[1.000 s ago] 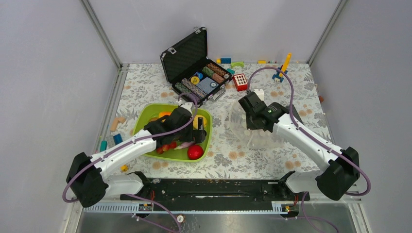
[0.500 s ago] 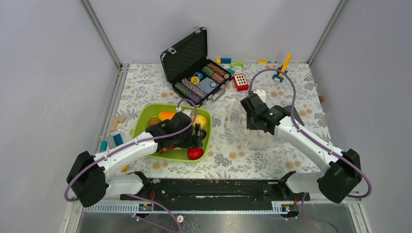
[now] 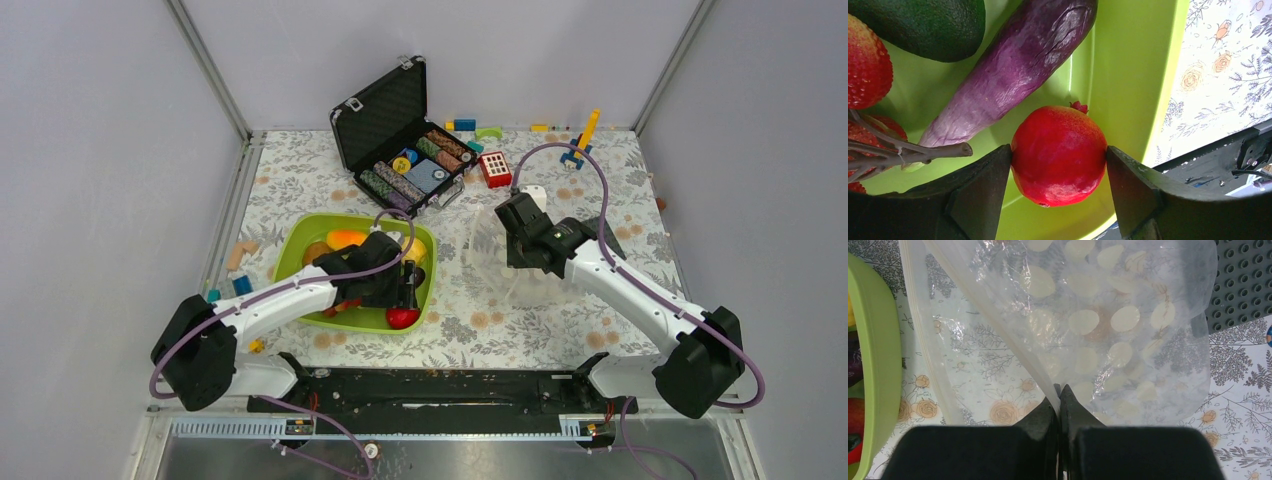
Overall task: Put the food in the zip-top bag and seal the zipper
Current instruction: Pick up the fake fruit from the bin, then place the fake fruit in the zipper food storage bag.
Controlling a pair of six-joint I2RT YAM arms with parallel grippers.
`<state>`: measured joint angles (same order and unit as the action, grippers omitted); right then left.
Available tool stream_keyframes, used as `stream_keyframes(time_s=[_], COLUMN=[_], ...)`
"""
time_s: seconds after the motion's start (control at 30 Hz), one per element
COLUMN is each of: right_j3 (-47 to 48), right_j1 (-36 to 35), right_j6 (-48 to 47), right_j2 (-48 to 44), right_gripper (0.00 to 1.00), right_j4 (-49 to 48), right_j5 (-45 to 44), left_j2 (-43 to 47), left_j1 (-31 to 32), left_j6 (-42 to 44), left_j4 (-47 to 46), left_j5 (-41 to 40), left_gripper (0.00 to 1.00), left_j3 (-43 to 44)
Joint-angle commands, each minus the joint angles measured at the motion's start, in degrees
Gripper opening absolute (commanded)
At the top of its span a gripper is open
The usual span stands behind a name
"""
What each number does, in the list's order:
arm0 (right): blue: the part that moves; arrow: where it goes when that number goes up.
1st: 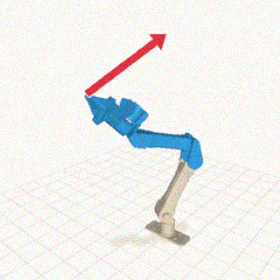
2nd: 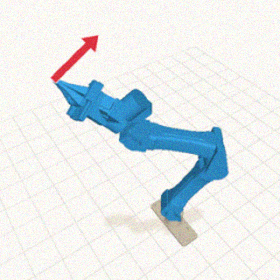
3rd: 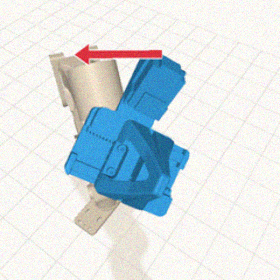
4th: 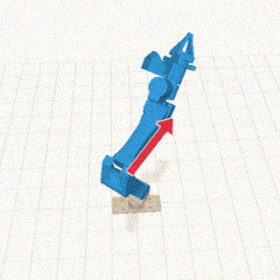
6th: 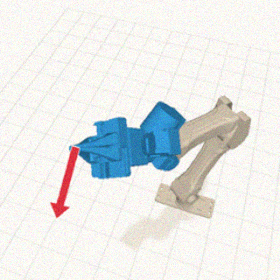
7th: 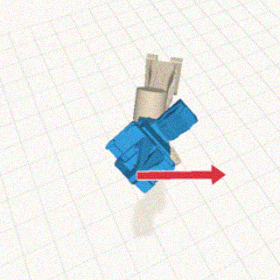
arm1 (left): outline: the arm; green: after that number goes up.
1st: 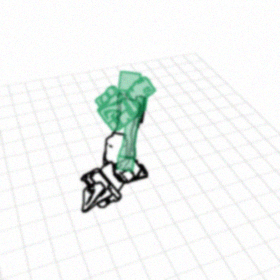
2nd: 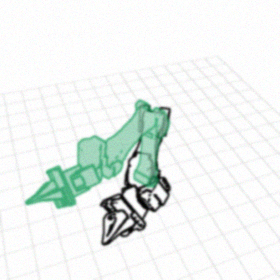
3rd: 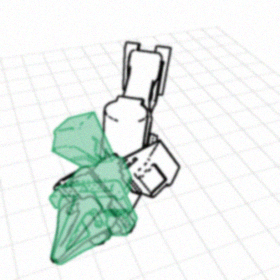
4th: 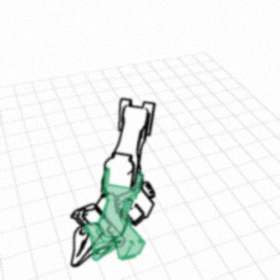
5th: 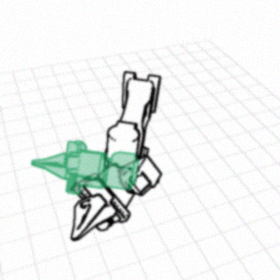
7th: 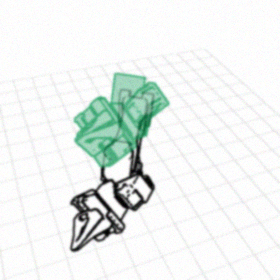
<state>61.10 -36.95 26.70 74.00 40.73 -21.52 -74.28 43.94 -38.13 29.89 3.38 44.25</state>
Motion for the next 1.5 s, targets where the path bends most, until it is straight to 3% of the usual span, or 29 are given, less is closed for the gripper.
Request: stream_keyframes(time_s=[0.0,0.2,0.43,0.83,1.13,1.47], right_j3=[0.2,0.0,-0.3,-1.7,-3.6,-2.8], right_j1=[0.5,0.5,0.6,0.5,0.5,0.5], right_j6=[0.3,0.5,0.7,-0.2,-0.7,-0.3], right_j2=[-0.6,-0.9,-1.8,-4.1,-6.6,-5.6], right_gripper=[0.00,0.00,0.00,0.01,0.03,0.03], right_j4=[-1.0,-1.0,-1.2,-3.7,-6.9,-7.3], right_j5=[-1.3,-2.1,-2.9,-1.8,-0.1,2.8], left_j2=[-2.3,-4.5,-4.6,0.6,6.0,11.1], left_j1=[0.5,1.3,1.7,1.8,1.8,1.8], left_j6=[1.3,1.9,2.3,2.3,3.0,5.4], left_j4=[0.6,2.5,5.0,7.6,4.8,-12.8], left_j5=[4.3,4.9,3.1,-5.4,-10.0,-1.9], left_gripper=[0.68,0.65,0.40,0.21,0.20,0.20], left_j3=[0.8,1.9,3.5,10.1,14.3,17.1])
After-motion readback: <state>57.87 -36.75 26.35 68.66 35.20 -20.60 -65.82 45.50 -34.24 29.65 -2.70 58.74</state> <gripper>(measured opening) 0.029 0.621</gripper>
